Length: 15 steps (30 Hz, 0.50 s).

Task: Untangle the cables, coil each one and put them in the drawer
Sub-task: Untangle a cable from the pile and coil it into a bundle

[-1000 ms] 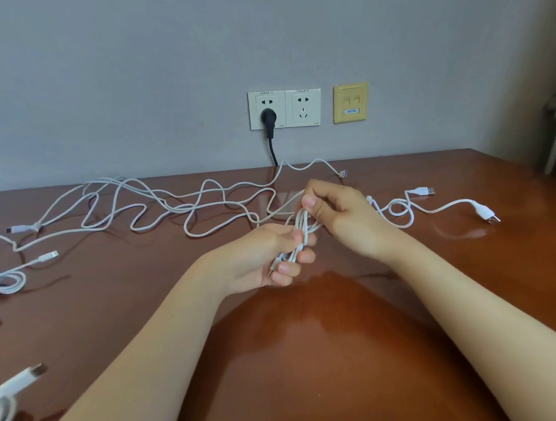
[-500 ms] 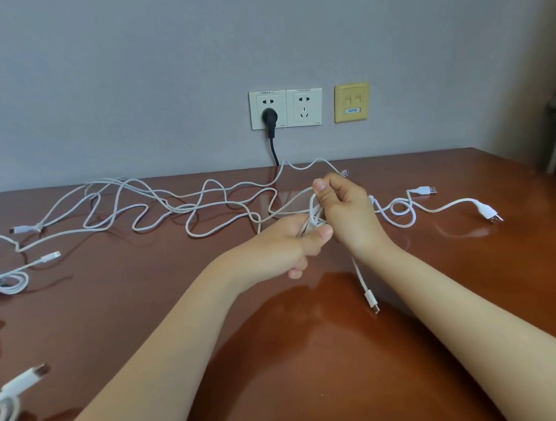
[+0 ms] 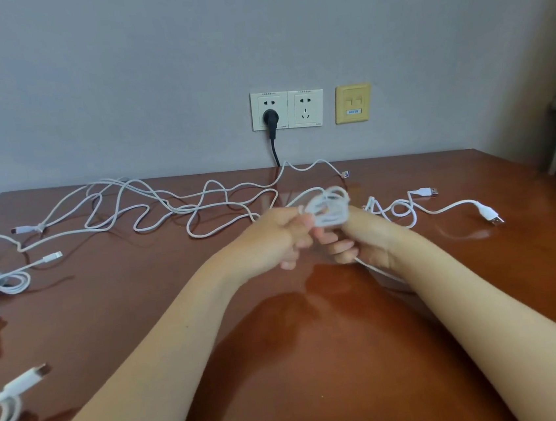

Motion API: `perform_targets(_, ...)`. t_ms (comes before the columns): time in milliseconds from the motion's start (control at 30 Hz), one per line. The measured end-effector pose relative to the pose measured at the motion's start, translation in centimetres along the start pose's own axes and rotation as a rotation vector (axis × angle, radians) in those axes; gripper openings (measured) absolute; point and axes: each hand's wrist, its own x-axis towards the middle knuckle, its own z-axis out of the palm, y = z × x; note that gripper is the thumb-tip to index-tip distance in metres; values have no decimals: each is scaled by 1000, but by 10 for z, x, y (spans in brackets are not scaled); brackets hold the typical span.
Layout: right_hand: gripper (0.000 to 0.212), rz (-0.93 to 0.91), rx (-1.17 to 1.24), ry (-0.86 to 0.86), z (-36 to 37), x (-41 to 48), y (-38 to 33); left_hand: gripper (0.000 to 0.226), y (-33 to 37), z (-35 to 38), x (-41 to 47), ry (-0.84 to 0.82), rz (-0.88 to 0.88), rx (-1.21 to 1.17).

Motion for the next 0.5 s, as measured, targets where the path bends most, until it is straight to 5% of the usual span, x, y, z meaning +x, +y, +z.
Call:
perform_targets(200,36,-153,-404,205,31,2,3,24,-15,-16,7,408,-32,526)
perform_targets(333,24,-413,-971,261,39,-4,2,8,-19,-17,12,471,-48,360)
perform_targets(500,7,-755,-1440,414,41,-8,-1,18,-20,-19,14,458,-61,325)
